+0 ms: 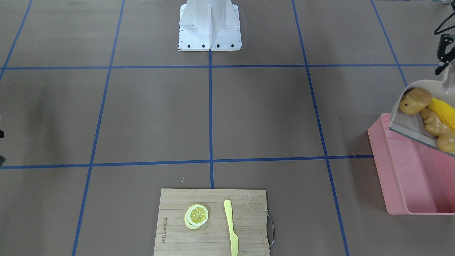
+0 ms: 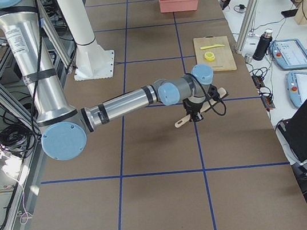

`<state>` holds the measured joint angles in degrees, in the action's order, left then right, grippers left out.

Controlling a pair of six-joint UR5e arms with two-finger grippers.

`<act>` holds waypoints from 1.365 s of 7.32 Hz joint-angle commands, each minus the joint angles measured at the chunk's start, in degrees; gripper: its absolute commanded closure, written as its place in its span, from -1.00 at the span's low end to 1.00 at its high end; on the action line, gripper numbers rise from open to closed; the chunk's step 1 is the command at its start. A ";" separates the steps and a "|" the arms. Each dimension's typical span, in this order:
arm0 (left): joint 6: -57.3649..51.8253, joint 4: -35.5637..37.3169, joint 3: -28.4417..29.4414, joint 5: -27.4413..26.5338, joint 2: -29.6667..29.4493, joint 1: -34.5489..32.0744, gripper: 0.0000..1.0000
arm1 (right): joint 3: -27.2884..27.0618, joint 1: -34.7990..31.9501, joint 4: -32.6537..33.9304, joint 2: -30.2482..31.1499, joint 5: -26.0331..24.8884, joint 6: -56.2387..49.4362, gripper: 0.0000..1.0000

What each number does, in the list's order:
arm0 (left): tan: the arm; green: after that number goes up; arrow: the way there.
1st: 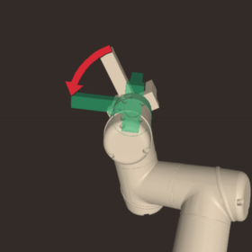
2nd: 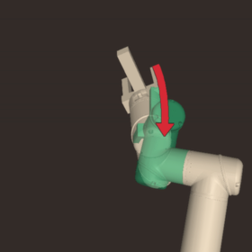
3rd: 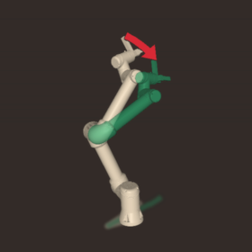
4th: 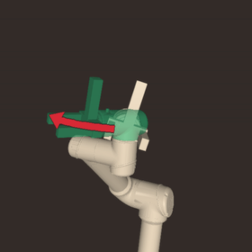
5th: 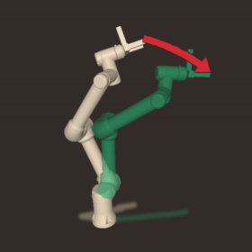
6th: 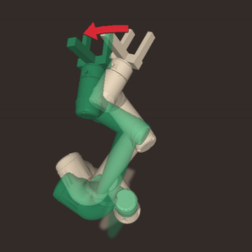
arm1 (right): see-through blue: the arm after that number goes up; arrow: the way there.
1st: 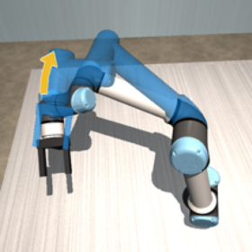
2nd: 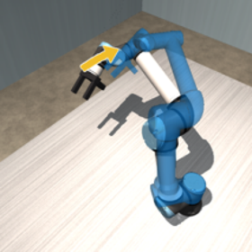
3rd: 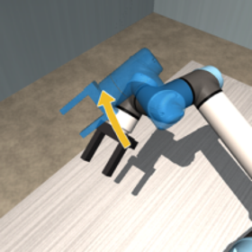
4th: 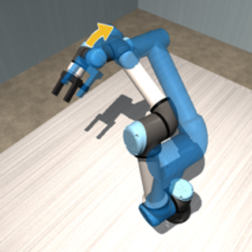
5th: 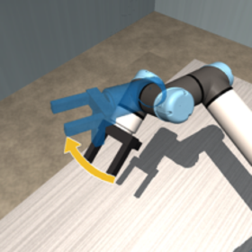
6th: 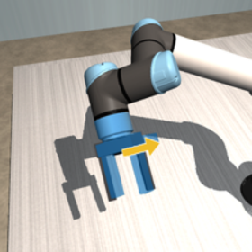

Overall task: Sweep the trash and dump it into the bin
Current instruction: 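Tip the dustpan over the pink bin while right gripper sets brush down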

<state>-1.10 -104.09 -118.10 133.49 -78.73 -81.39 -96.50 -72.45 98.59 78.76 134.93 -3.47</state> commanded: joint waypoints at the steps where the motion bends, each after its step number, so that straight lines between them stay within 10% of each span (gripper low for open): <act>1: -9.68 1.95 3.04 3.43 1.82 -5.52 1.00 | -7.99 0.38 25.96 -1.51 -3.18 -4.26 1.00; 10: -24.30 39.52 1.21 -1.75 -5.17 -6.50 1.00 | -5.11 12.06 38.96 9.48 6.31 -4.00 1.00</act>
<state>-25.38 -72.30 -116.05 131.89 -80.30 -87.86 -102.88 -63.01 137.43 88.21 141.06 -7.44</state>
